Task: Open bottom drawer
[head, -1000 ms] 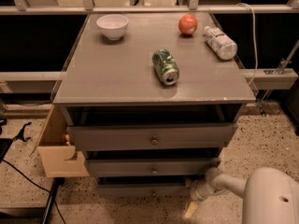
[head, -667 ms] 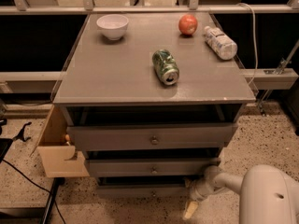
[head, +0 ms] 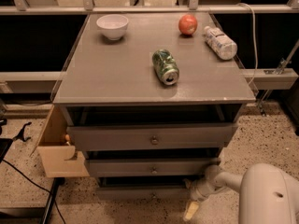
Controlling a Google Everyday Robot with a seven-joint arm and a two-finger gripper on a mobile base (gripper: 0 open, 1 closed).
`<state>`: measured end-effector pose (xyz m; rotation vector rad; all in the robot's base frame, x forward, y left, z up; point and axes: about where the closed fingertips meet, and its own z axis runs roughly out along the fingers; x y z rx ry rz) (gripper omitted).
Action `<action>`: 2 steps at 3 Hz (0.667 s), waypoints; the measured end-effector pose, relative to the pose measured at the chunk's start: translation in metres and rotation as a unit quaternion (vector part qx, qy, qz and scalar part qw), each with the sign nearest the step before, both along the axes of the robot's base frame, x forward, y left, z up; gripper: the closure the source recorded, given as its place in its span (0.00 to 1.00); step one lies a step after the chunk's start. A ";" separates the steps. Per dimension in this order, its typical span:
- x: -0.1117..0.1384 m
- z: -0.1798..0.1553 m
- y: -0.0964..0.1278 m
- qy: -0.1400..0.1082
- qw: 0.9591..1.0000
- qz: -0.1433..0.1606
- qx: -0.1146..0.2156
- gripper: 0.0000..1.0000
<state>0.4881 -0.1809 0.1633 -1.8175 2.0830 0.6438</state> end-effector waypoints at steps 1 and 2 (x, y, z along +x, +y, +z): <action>-0.023 0.004 -0.005 0.045 0.999 -0.002 -0.002 0.00; -0.023 0.005 -0.005 0.045 0.999 -0.002 -0.002 0.00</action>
Offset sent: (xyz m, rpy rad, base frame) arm -0.0722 -0.0211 0.0129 -0.0389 0.3132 -0.0153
